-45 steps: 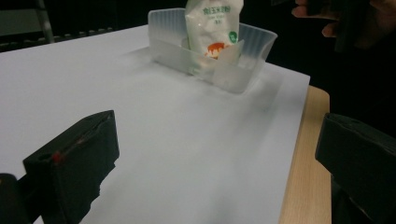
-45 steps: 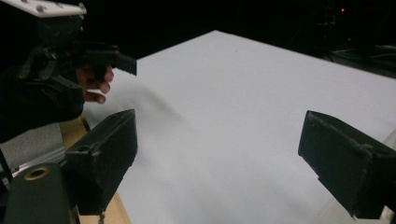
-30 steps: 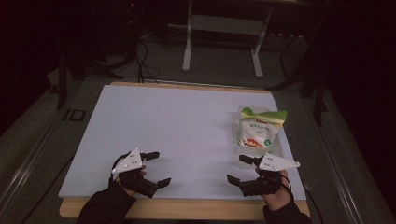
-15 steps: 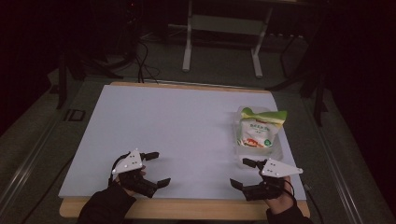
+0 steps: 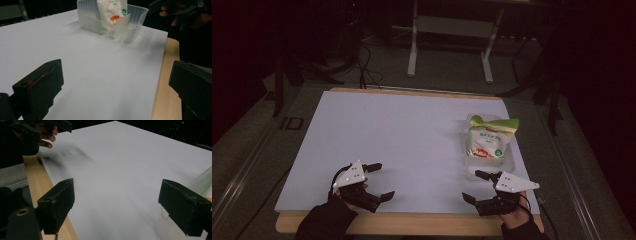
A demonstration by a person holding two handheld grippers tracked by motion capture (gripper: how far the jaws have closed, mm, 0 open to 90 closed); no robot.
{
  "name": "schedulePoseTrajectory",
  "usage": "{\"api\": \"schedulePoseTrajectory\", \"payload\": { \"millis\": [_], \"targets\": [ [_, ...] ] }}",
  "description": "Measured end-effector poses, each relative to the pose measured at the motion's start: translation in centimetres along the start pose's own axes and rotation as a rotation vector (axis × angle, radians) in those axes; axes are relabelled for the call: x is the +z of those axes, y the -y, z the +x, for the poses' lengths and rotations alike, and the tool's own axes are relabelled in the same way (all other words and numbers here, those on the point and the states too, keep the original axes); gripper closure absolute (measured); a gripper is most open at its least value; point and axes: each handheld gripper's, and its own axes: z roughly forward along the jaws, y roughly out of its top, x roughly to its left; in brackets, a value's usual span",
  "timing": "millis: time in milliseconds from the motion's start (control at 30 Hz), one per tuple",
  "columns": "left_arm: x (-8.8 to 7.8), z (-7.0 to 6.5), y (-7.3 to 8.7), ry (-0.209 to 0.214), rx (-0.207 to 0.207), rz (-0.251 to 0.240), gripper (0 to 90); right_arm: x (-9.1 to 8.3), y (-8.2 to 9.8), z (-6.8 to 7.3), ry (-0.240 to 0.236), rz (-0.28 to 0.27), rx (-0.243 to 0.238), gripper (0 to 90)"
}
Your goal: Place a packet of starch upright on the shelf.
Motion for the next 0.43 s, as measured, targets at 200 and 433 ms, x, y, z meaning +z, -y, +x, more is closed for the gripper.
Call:
{"api": "schedulePoseTrajectory", "payload": {
  "millis": [200,433],
  "targets": [
    [-0.05,0.05,0.11,-0.003,-0.002,-0.005,0.2,0.17,0.18,-0.08,-0.006,0.008,-0.001,13.4],
    [-0.03,0.19,0.23,-0.003,-0.012,-0.008,0.2,0.3,0.31,-0.19,-0.013,0.015,-0.002,13.4]
  ]
}}
